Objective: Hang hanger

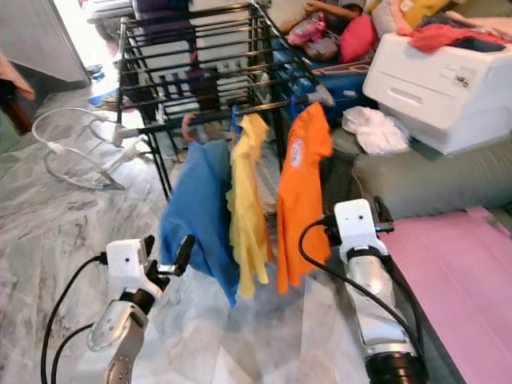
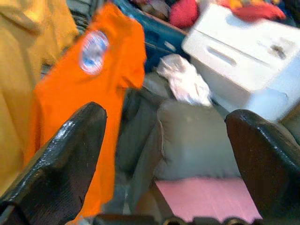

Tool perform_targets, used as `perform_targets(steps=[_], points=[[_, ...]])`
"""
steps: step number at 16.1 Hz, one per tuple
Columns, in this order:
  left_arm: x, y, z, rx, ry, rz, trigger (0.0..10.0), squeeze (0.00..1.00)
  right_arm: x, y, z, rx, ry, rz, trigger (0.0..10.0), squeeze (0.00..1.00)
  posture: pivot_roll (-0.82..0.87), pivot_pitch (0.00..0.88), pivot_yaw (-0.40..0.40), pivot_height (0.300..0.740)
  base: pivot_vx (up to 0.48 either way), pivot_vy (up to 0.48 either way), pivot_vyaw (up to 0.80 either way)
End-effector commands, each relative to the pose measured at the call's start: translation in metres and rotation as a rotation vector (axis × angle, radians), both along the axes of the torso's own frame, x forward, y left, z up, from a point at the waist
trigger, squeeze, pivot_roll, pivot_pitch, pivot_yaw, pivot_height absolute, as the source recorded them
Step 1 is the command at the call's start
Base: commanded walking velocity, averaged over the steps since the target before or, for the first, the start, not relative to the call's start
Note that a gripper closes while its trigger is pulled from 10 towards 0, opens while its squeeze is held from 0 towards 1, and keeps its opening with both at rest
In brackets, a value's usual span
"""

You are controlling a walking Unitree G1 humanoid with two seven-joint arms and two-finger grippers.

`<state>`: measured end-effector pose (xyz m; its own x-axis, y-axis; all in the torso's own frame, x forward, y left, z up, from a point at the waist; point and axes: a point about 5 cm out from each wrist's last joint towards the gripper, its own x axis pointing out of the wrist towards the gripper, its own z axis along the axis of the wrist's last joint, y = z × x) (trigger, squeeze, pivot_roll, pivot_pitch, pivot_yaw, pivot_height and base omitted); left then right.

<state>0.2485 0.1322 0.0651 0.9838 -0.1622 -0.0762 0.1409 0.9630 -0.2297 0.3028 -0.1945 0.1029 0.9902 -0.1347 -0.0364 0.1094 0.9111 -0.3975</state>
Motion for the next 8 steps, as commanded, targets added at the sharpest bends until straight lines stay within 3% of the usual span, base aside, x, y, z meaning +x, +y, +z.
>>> perform_targets(steps=[1, 7, 8], points=[[-0.0011, 0.0079, -0.0017, 0.012, 0.008, 0.022, 10.0, 0.00, 0.0016, 0.0083, 0.0009, 0.008, -0.001, 0.031, 10.0, 0.00, -0.18, 0.000, 0.067, 0.740, 0.311, 0.364, 0.00], [-0.0016, 0.0076, -0.0018, 0.026, 0.005, 0.009, 10.0, 0.00, 0.0014, 0.0106, 0.0002, 0.019, 0.000, 0.037, 10.0, 0.00, -0.18, 0.000, 0.071, 0.740, 0.320, 0.357, 0.00], [-0.0019, 0.0073, -0.0021, 0.029, 0.005, 0.007, 10.0, 0.00, 0.0014, 0.0104, -0.0003, 0.023, 0.003, 0.031, 10.0, 0.00, -0.18, 0.000, 0.072, 0.740, 0.401, 0.262, -0.49]])
